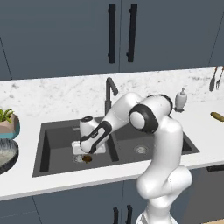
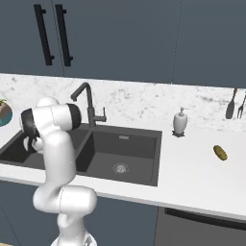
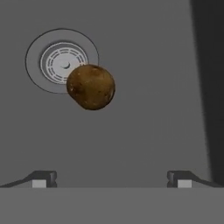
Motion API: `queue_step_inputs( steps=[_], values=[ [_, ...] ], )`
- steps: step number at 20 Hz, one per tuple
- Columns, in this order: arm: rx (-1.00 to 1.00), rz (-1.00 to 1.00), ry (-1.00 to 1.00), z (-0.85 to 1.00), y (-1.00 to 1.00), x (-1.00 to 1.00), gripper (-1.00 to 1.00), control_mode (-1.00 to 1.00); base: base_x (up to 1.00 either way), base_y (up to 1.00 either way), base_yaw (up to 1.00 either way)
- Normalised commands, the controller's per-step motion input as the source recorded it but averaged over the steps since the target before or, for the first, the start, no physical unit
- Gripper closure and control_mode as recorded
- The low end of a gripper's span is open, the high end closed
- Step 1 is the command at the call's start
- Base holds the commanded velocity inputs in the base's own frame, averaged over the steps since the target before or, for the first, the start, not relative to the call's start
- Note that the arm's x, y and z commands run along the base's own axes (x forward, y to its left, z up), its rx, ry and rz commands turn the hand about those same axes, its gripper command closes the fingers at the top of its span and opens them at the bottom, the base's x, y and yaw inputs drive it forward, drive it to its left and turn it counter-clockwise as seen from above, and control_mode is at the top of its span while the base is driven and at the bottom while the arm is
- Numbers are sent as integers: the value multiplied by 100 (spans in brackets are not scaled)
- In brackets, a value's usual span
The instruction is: Pick the mushroom from the sink and place it in the bowl. Then pick the bowl and place it in the microwave. Then close the microwave door and press the start button.
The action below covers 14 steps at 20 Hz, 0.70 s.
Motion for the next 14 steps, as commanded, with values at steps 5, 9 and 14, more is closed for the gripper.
queue_step_inputs(
  steps=[5,9,14],
  values=[
    [0,-1,1,-27,0,25,-100,-100,0,0,0],
    [0,0,0,-19,0,27,-100,-100,0,0,0],
    [0,0,0,-22,2,30,-100,-100,0,0,0]
  ],
)
